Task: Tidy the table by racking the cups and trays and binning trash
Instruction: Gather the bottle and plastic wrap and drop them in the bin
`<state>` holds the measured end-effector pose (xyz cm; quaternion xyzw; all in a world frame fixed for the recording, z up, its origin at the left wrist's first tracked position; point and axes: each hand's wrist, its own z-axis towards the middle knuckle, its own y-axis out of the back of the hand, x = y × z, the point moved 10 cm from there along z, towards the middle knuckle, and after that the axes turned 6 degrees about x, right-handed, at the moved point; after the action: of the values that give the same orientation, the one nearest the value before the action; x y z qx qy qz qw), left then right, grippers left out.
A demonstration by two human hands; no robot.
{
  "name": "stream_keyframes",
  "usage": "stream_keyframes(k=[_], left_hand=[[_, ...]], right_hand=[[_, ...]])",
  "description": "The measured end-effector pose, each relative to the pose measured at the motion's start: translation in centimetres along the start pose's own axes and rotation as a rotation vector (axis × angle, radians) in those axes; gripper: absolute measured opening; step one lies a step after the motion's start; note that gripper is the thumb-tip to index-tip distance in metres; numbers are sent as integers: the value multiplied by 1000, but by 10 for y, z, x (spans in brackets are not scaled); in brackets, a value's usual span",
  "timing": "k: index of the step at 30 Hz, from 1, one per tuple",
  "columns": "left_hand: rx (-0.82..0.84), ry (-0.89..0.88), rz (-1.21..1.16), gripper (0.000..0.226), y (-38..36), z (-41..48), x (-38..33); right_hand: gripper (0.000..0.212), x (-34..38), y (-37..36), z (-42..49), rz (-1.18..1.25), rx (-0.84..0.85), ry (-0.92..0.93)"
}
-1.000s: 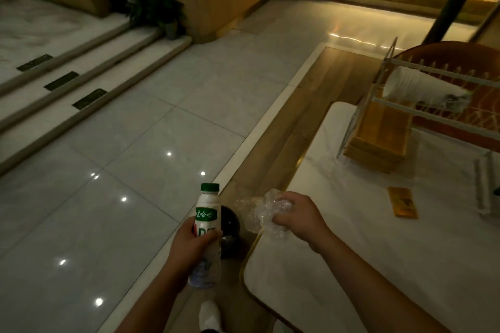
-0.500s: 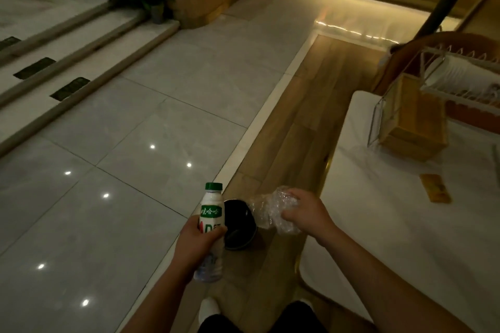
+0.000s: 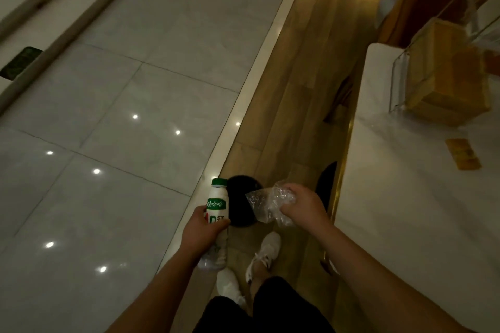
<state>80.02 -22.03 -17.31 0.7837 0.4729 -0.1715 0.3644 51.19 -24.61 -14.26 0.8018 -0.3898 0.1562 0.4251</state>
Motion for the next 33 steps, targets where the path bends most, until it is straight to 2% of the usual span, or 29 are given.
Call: stream_keyframes(k=[6,13,20,29,33], left_hand=[[-22,124,66,57,-5,58,9],[84,172,92,50,-53,158,33],[212,201,252,43,-97,271,92],[220,154,281,30,-134,340,147],[232,106,339,39,-157,357,155]], right_hand=[[53,-27,-50,83,36,126,-82],[51,-71,-109,174,-29,118,-187],[49,-119,-192,253,-163,110,-232],[49,-157,-284,322,-327,206,-109],[58,-175,-306,345,-344,251,-121]])
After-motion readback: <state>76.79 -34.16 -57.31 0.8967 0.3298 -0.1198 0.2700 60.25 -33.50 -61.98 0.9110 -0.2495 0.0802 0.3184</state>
